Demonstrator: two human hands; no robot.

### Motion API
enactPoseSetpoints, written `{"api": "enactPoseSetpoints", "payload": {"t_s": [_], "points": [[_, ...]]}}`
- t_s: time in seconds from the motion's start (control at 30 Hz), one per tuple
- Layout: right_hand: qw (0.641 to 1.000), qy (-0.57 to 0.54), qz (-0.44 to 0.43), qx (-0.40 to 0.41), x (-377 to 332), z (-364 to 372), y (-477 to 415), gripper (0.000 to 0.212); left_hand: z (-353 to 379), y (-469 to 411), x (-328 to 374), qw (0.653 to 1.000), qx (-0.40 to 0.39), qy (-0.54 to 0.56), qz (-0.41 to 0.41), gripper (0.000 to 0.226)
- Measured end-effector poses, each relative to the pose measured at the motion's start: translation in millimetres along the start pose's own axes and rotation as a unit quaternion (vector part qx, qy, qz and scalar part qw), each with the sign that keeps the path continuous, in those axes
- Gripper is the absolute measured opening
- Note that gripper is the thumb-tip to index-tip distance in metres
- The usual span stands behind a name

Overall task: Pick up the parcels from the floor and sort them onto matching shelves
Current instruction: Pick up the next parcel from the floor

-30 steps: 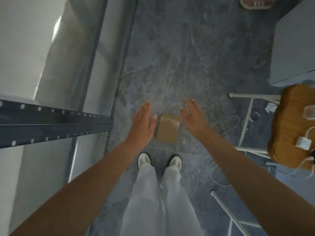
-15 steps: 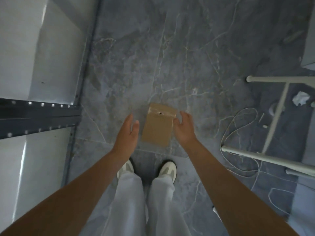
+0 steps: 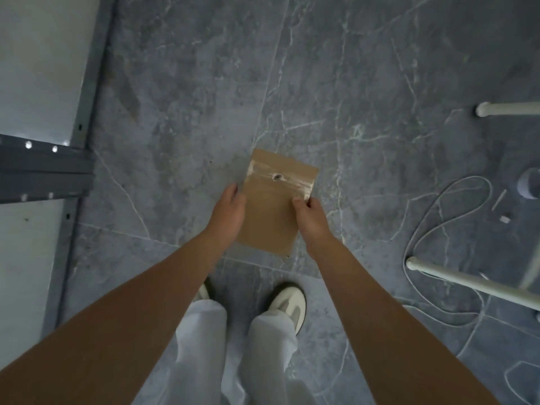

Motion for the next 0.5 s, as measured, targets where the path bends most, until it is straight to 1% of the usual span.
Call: {"api": "enactPoseSetpoints", "payload": {"t_s": [0.13,0.23,0.4,0.5], "points": [[0.999,-0.037,0.023,-0.012,0,7,3,0.044,11,-2,-2,0.999,-0.021,0.028,-0.012,0.044],[0.999,-0.030,0.020,-0.003,-9,4,20,0.045,5,14,3,0.999,-0.030,0.035,-0.023,0.041],[1.000,-0.013,-0.017,-0.017,-45,0,70,0.044,-21,59,23,0.996,-0.009,0.090,-0.024,0.033],[0.999,0.003,-0.044,-0.029,-73,-5,110,0.043,-40,90,45,0.992,0.004,0.127,-0.015,0.034]]}}
Point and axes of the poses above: each hand's wrist, its own y-axis away from the middle knuckle, its own z-axis out of the palm, x = y × z, the point moved 7 cm from there along -y, towards the middle knuckle, and after that the axes turned 4 degrees about z, right-handed, at the moved point
